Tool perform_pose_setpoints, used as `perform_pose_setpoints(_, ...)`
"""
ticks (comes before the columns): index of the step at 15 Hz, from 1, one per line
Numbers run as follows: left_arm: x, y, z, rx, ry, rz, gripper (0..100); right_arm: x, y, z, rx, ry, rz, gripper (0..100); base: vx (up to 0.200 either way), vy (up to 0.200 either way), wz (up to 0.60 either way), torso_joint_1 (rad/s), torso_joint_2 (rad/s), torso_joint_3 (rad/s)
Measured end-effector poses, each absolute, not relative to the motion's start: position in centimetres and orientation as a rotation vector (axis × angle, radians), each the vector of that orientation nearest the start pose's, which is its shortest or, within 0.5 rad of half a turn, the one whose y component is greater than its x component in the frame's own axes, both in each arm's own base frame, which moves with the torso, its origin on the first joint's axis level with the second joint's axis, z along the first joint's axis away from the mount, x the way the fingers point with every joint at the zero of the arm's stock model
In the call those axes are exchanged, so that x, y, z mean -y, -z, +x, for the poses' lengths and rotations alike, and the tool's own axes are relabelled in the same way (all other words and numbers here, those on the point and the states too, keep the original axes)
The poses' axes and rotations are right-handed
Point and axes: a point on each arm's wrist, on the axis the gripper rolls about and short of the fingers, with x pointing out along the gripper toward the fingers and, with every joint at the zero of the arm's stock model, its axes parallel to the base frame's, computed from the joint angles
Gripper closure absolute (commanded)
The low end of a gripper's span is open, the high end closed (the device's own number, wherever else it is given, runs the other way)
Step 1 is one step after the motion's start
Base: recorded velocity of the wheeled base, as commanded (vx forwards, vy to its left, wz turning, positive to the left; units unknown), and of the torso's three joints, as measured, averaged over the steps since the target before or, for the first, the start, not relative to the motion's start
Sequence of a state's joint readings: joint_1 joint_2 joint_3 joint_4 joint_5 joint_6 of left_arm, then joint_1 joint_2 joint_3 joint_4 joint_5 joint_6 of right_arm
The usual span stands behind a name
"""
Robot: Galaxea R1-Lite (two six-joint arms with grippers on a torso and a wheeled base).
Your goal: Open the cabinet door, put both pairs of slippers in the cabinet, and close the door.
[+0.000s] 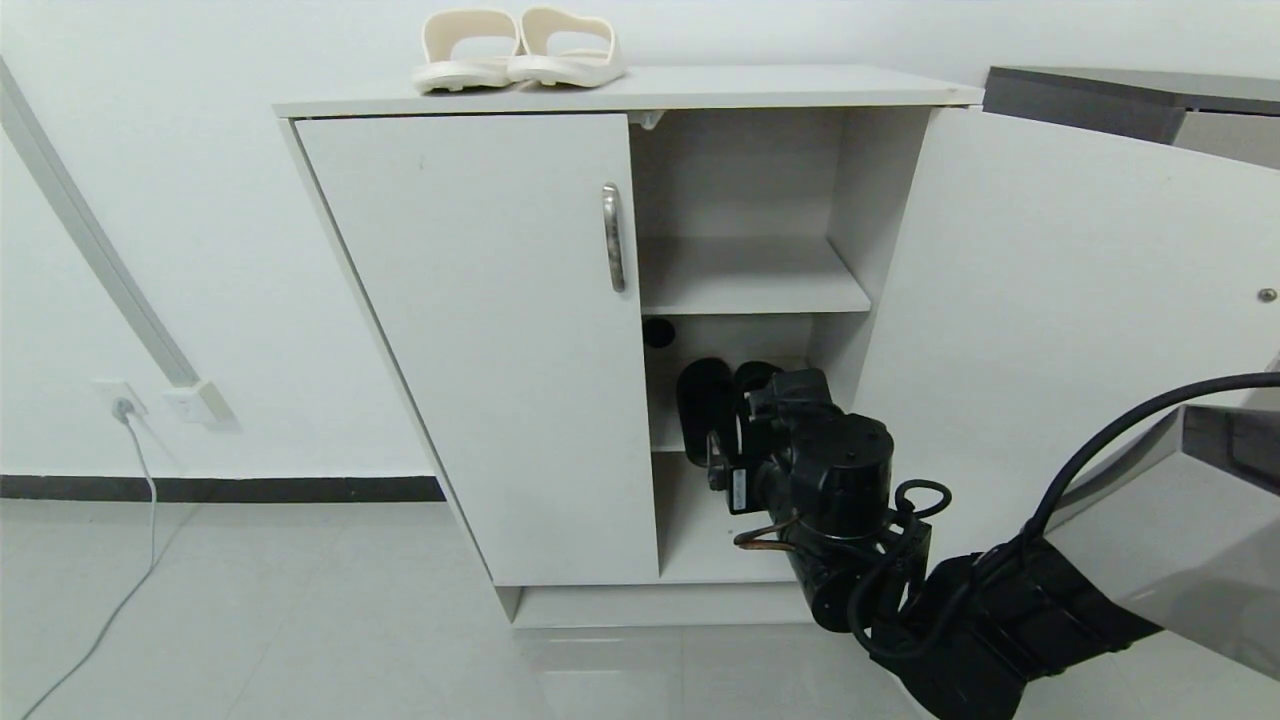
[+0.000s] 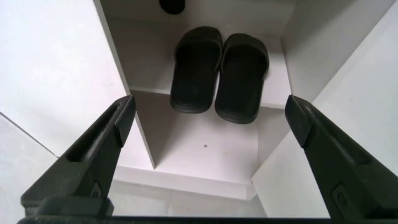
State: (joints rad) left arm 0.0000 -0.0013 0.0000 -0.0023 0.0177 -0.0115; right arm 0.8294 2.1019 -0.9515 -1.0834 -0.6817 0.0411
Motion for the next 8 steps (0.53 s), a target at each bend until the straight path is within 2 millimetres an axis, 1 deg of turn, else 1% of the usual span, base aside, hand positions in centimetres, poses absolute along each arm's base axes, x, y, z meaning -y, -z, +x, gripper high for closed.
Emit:
perform_pose_setpoints(3,-0.04,-7.57,-2.29,0.004,-0.018,-0.012,100,-27.67,-12.11,27.24,-0.059,-0.146,-0.013,0,0.000,0.000,0.00,0.000,0.00,0.000)
perform_pose_setpoints(8,-0.04,-7.58,-2.29,0.005,-0.018,-0.012,100,-27.54,-12.13,27.27,-0.054,-0.142,-0.009,0,0.000,0.200,0.00,0.002,0.00,0.004)
